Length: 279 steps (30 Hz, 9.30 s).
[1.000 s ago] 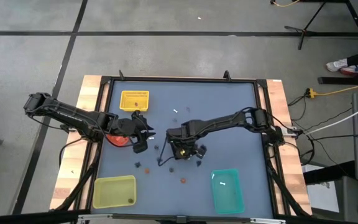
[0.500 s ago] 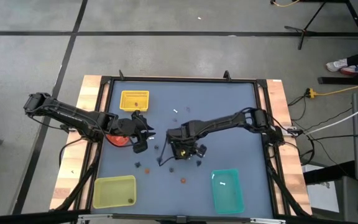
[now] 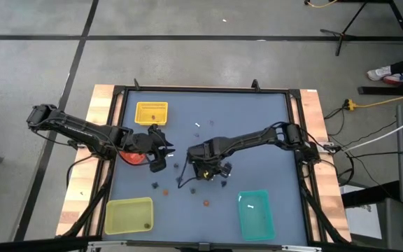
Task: Sort Halloween decoration
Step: Put the black skull toy into the bottom yellow bin
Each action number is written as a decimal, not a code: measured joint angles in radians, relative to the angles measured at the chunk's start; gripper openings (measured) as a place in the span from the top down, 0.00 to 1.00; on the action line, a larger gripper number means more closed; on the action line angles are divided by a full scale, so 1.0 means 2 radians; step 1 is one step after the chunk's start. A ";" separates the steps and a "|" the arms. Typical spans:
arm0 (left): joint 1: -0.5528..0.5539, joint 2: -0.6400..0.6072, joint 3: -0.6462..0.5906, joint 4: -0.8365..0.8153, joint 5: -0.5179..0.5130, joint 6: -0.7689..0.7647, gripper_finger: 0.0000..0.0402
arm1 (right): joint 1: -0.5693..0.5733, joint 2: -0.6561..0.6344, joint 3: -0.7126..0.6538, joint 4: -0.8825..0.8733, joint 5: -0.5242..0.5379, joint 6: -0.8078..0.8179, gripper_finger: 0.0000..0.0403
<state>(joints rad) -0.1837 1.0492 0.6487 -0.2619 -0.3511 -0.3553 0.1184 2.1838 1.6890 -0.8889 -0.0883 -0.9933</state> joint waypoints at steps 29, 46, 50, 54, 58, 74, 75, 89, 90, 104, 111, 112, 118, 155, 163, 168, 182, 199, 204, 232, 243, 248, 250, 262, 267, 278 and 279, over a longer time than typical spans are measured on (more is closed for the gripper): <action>0.000 0.000 0.000 0.000 0.000 0.000 0.77 | 0.023 0.000 0.002 -0.003 0.088 0.032 0.53; 0.000 0.000 0.000 0.000 0.000 0.000 0.77 | 0.023 0.001 0.046 -0.059 0.086 0.046 0.61; 0.000 0.000 0.000 0.000 0.000 0.000 0.77 | 0.019 0.001 0.046 -0.059 0.069 0.049 0.61; 0.000 0.000 0.000 0.000 0.000 0.000 0.77 | 0.015 0.001 0.035 -0.057 0.062 0.050 0.61; 0.000 0.000 0.000 0.000 0.000 0.000 0.77 | 0.012 0.001 0.022 -0.048 0.061 0.051 0.61; 0.000 0.000 0.000 0.000 0.000 0.000 0.77 | 0.009 0.011 0.017 -0.037 0.062 0.051 0.61; 0.000 0.000 0.000 0.000 0.000 0.000 0.77 | 0.007 0.013 0.017 -0.039 0.067 0.051 0.61; 0.000 0.000 0.000 0.000 0.000 0.000 0.77 | -0.007 0.014 0.017 -0.040 0.073 0.077 0.61; 0.000 0.000 0.000 0.000 0.000 0.000 0.77 | -0.007 0.014 0.017 -0.040 0.072 0.077 0.61; 0.000 0.000 0.000 0.000 0.000 0.000 0.77 | -0.007 0.014 0.017 -0.039 0.061 0.076 0.61; 0.000 0.000 0.000 0.000 0.000 0.000 0.77 | -0.007 0.014 0.017 -0.039 0.061 0.076 0.67; 0.000 0.000 0.000 0.000 0.000 0.000 0.77 | -0.007 0.014 0.017 -0.038 0.061 0.076 0.69; 0.000 0.000 0.000 0.000 0.000 0.000 0.77 | -0.007 0.013 0.017 -0.024 0.061 0.076 0.80; 0.000 0.000 0.000 0.000 0.000 0.000 0.77 | -0.007 0.013 0.044 -0.053 0.061 0.076 0.84; 0.000 0.000 0.000 0.000 0.000 0.000 0.77 | -0.007 0.013 0.093 -0.078 0.061 0.076 0.84; 0.000 -0.007 0.000 0.000 0.000 0.000 0.77 | -0.005 0.013 0.131 -0.081 0.061 0.076 0.84; 0.000 -0.054 0.000 0.000 0.000 0.000 0.77 | 0.039 0.013 0.175 0.069 0.057 0.064 0.84; 0.000 -0.064 0.000 -0.003 0.143 -0.001 0.77 | 0.094 0.013 0.174 0.238 -0.017 0.066 0.84; 0.000 -0.076 0.000 -0.040 0.222 -0.015 0.77 | 0.096 0.013 0.174 0.270 -0.026 0.067 0.84; 0.000 -0.145 0.000 -0.135 0.206 -0.030 0.77 | 0.095 0.170 0.171 0.568 -0.053 0.076 0.84; 0.000 -0.145 0.000 -0.135 0.206 -0.030 0.77 | 0.095 0.170 0.172 0.580 -0.053 0.076 0.84; 0.000 -0.145 0.000 -0.135 0.206 -0.030 0.77 | 0.095 0.170 0.172 0.579 -0.053 0.076 0.81; 0.000 -0.145 0.000 -0.135 0.206 -0.030 0.77 | 0.095 0.170 0.172 0.579 -0.053 0.076 0.76; 0.000 -0.145 0.000 -0.135 0.206 -0.030 0.77 | 0.095 0.170 0.172 0.575 -0.015 0.075 0.44; 0.000 -0.145 0.000 -0.134 0.185 -0.030 0.77 | 0.099 0.155 0.171 0.538 0.137 0.059 0.43; 0.001 -0.110 0.000 -0.086 0.109 -0.030 0.77 | 0.104 0.021 0.172 0.159 0.221 0.120 0.46; 0.000 -0.103 0.000 -0.074 0.109 -0.030 0.77 | 0.103 0.006 0.172 0.120 0.225 0.138 0.46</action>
<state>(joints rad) -0.1828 0.8424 0.6483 -0.4098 -0.1327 -0.4160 0.3252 2.1950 2.0327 -0.6482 0.3624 -0.7177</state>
